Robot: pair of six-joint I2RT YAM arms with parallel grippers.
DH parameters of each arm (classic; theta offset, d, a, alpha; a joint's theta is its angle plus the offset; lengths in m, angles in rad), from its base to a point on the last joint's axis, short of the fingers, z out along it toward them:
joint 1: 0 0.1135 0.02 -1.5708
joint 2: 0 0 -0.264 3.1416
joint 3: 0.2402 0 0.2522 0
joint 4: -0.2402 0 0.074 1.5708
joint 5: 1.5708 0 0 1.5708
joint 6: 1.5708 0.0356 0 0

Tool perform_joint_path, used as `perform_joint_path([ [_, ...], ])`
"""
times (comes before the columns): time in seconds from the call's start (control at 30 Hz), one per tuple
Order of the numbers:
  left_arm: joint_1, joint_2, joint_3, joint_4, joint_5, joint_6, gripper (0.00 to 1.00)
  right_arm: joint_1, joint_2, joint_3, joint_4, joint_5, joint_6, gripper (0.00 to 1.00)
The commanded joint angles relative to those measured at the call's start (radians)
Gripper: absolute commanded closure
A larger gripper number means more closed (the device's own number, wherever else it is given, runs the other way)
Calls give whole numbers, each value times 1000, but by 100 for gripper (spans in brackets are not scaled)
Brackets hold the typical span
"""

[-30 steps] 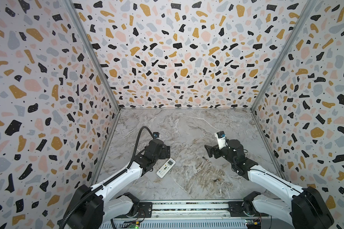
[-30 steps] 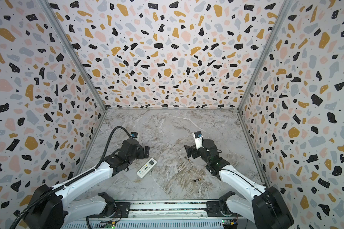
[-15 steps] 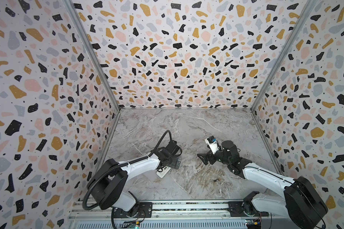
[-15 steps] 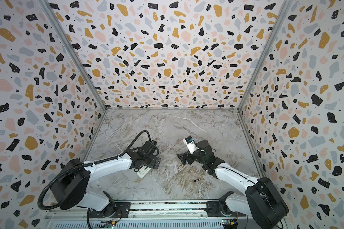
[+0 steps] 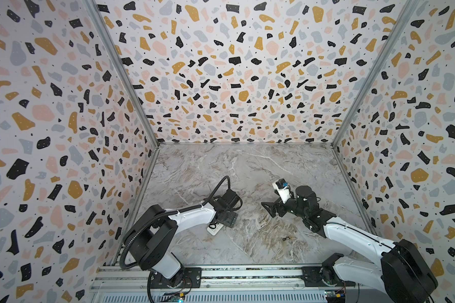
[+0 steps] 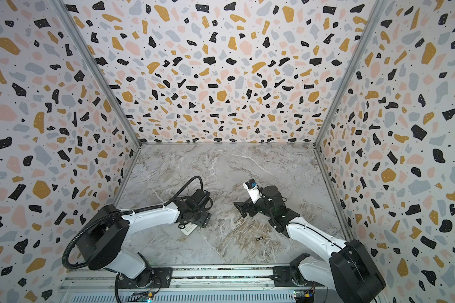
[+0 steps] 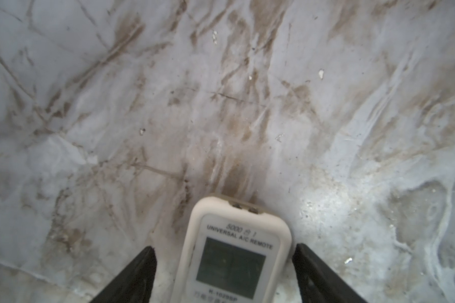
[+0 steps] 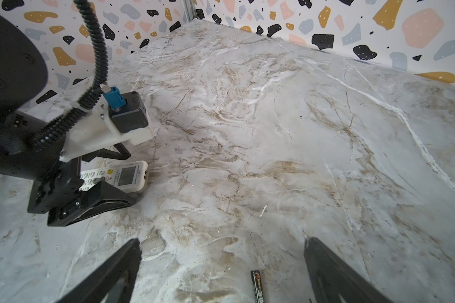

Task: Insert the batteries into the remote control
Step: 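Reach the left gripper down and grasp the white remote control, then lift the remote with the left gripper toward the right gripper while the right gripper approaches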

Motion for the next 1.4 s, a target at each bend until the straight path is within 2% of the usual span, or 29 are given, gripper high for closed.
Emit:
perform_joint_path([
  [0.0,-6,10,13,-2,-13,10,28,3,-24,0,10,3,-11,1],
  [0.1,-6,10,11,-4,-16,11,32,4,-25,-1,11,3,-11,1],
  [0.4,-9,31,10,25,-8,1,36,5,-24,-5,20,-4,-6,1],
  [0.63,-11,30,26,18,-18,3,48,3,-29,-6,22,3,0,1],
  [0.8,-11,-19,42,65,26,-7,63,3,-33,-11,35,-17,10,1],
  [1.0,-8,-148,29,249,172,-77,69,-3,-52,-10,87,-148,84,0],
  [1.2,-4,-240,31,427,243,-154,71,-24,-45,29,131,-299,185,0],
  [1.37,19,-296,7,596,330,-217,73,-107,-20,12,293,-516,342,1],
])
